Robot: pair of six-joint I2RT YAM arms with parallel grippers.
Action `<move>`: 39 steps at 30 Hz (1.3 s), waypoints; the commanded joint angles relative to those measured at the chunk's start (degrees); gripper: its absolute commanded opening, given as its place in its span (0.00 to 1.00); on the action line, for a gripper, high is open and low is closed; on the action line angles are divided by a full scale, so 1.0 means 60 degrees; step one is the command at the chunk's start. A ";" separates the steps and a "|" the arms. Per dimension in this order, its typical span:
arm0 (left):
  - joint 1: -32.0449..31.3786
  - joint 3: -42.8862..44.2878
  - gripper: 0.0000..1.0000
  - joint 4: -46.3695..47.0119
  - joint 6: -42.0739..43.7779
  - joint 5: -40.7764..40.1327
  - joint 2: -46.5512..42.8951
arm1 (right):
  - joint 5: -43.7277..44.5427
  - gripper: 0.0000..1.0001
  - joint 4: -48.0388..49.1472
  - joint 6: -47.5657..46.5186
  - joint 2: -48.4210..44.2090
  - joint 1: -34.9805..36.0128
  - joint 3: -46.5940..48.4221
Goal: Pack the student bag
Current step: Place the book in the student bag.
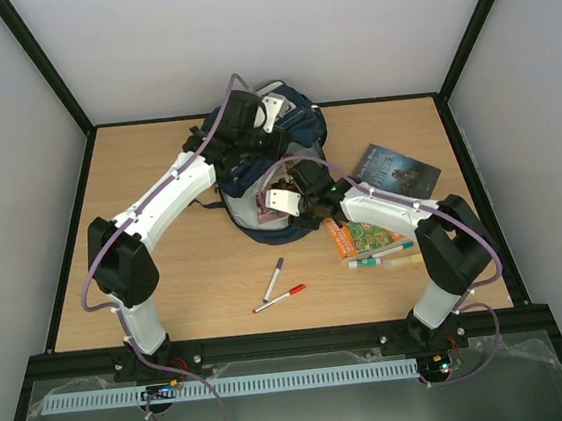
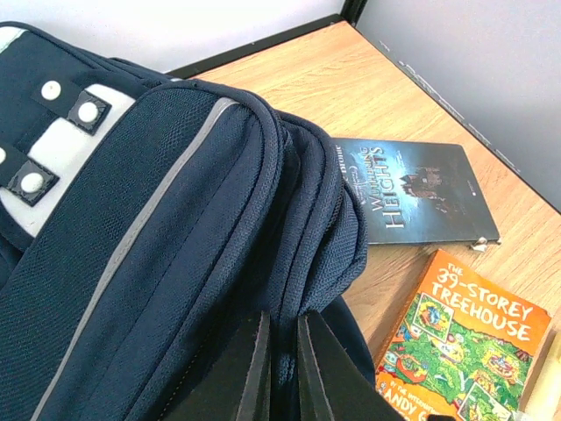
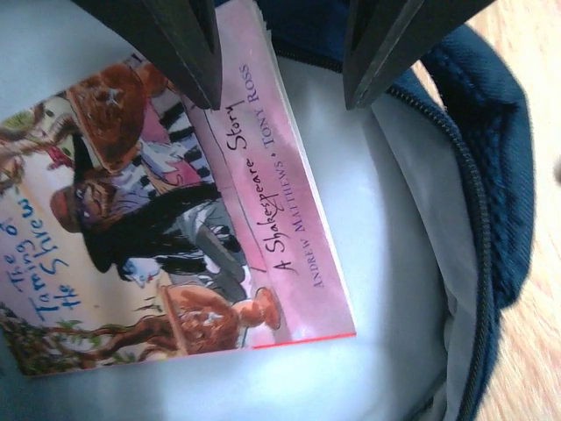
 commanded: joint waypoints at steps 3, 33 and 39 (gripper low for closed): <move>0.0033 0.0073 0.03 0.0875 -0.0093 0.0425 -0.0671 | 0.0280 0.45 0.0120 -0.0767 0.0679 0.0091 0.0424; 0.0073 0.0115 0.05 0.0890 -0.0174 0.0963 -0.0626 | 0.2496 0.23 0.3941 -0.1813 0.2289 0.0152 0.0228; 0.0074 0.0115 0.05 0.0890 -0.0174 0.0939 -0.0638 | 0.2216 0.04 0.3734 -0.1861 0.1289 0.0209 -0.0897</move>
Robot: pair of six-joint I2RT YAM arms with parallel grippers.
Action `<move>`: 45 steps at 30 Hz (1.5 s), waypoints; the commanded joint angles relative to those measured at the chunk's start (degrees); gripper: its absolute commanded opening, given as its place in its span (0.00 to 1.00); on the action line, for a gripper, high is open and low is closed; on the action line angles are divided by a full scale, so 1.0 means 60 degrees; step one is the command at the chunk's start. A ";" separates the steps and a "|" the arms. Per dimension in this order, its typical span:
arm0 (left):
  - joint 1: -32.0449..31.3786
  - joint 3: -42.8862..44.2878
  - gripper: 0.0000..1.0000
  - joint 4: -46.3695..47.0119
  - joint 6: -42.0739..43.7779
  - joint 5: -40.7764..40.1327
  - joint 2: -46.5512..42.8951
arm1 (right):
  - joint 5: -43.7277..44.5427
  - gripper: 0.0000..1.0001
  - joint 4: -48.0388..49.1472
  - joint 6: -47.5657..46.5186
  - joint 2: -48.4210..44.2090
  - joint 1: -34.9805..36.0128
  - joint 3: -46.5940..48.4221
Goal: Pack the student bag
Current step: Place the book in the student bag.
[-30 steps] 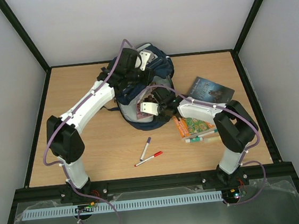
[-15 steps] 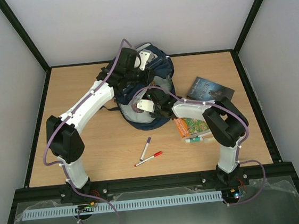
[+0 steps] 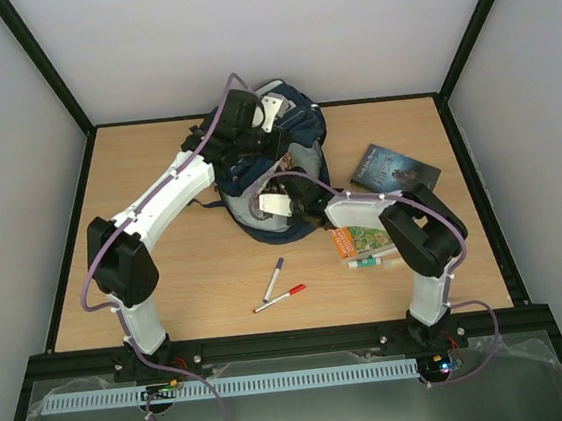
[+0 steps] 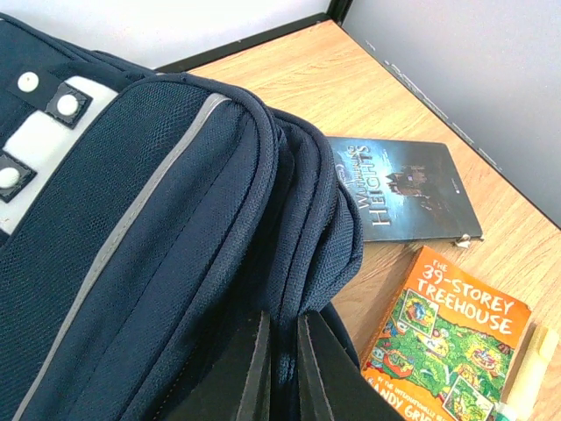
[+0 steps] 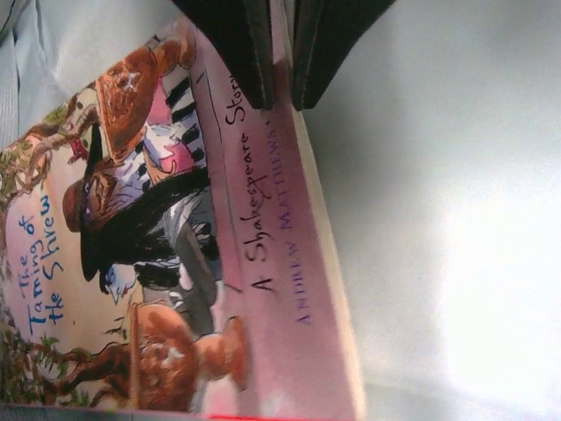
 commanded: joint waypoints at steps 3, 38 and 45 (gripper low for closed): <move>-0.0007 0.0115 0.05 0.0879 -0.0102 0.0466 -0.0626 | -0.0155 0.01 0.0200 -0.0164 -0.1605 0.0121 -0.1309; 0.0127 0.0152 0.07 0.0929 -0.0314 0.0878 -0.0569 | 0.2037 0.01 0.0783 -0.3262 -0.2084 0.2052 -0.1947; 0.0126 0.0153 0.07 0.0920 -0.0331 0.0879 -0.0554 | 0.3040 0.01 0.0999 -0.3412 -0.2057 0.2184 -0.1454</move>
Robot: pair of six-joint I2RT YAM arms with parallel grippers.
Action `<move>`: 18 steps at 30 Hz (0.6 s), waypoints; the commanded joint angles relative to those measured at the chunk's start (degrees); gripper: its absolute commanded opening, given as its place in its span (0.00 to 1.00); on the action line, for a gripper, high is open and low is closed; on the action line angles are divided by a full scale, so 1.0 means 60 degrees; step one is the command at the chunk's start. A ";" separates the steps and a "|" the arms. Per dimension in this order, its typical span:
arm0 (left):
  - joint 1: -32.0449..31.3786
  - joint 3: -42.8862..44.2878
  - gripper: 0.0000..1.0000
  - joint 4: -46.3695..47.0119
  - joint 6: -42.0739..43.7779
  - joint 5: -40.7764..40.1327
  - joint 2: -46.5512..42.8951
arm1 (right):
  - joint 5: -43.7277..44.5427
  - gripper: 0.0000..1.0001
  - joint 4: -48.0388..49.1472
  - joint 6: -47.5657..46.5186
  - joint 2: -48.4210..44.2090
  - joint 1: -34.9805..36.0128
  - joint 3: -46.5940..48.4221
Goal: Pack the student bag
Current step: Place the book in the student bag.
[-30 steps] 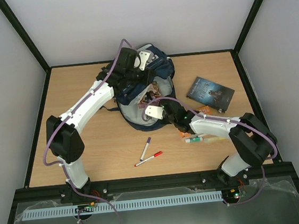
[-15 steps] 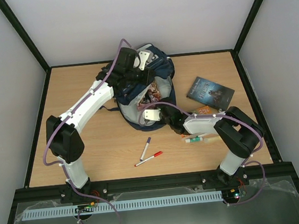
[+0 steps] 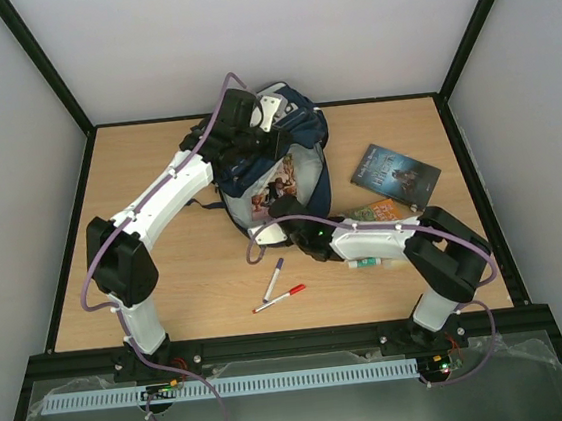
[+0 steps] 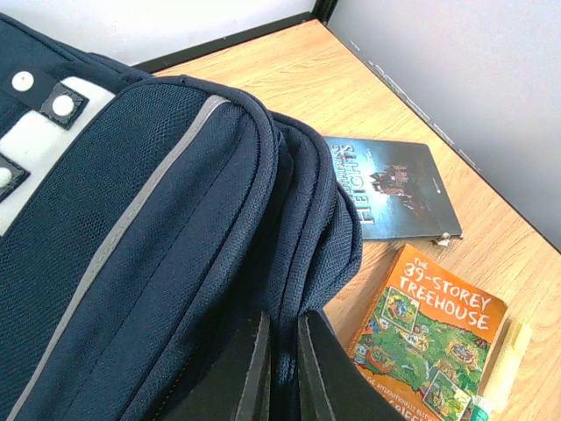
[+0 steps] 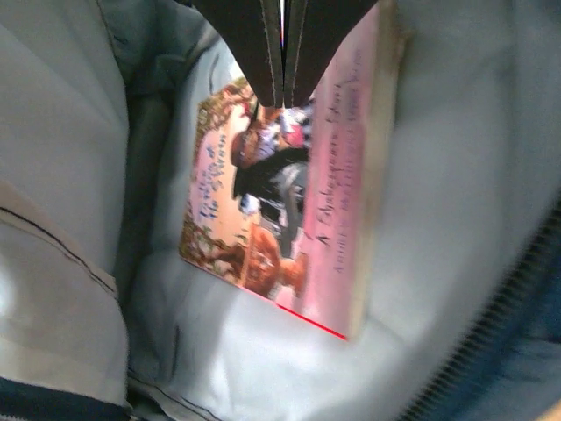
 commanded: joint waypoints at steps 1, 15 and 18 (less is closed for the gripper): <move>0.0029 0.0158 0.07 0.0922 -0.0151 0.0424 -0.0552 | 0.0876 0.01 -0.0271 -0.0146 -0.0007 -0.0015 0.0557; 0.0017 0.0175 0.12 0.0879 -0.0116 0.0469 -0.0583 | -0.1691 0.50 -0.4230 0.2303 0.0737 -0.1193 0.3027; 0.0028 0.0188 0.12 0.0879 -0.0109 0.0492 -0.0583 | -0.1745 0.51 -0.4228 0.2323 0.0924 -0.1211 0.2866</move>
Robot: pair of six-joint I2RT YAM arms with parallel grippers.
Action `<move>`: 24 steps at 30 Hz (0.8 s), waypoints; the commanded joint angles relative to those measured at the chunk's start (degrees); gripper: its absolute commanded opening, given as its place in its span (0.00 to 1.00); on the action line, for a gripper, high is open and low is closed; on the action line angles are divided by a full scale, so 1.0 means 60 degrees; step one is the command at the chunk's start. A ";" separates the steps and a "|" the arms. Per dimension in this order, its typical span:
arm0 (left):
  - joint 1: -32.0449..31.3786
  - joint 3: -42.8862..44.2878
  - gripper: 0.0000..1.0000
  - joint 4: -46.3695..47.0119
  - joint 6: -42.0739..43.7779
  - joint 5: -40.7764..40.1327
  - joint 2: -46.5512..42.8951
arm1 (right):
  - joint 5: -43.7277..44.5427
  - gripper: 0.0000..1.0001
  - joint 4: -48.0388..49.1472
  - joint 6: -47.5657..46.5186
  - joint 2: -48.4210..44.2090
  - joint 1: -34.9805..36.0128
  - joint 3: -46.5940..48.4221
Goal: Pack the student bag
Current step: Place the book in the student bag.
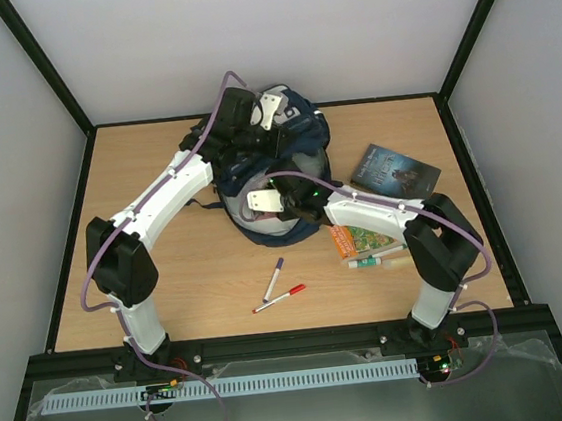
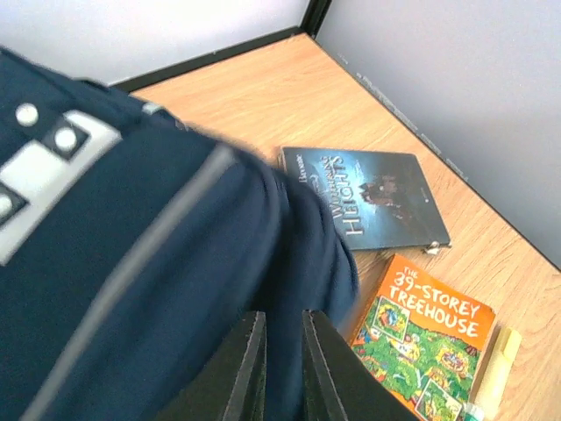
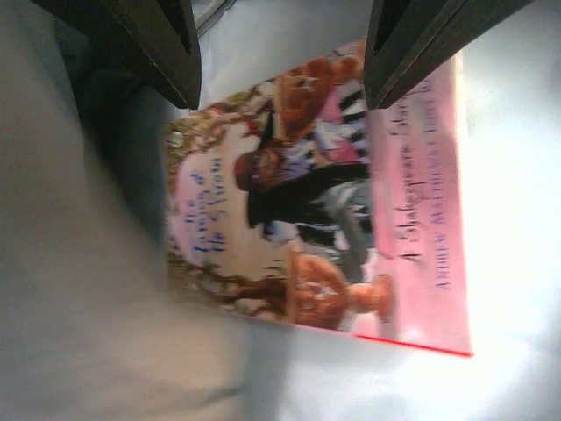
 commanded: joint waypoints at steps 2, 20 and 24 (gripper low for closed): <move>0.0016 0.0178 0.12 0.0684 -0.0080 0.0403 -0.0572 | -0.0429 0.50 -0.0790 0.0176 0.0489 0.0003 -0.0221; 0.0032 0.0248 0.25 0.0534 0.0000 0.0215 -0.0568 | 0.0551 0.43 0.0811 0.0159 0.1239 -0.0131 -0.0841; 0.0051 0.0422 0.47 0.0050 0.0237 -0.1142 -0.0667 | -0.0583 0.45 -0.0583 0.0930 -0.0063 -0.0128 -0.0440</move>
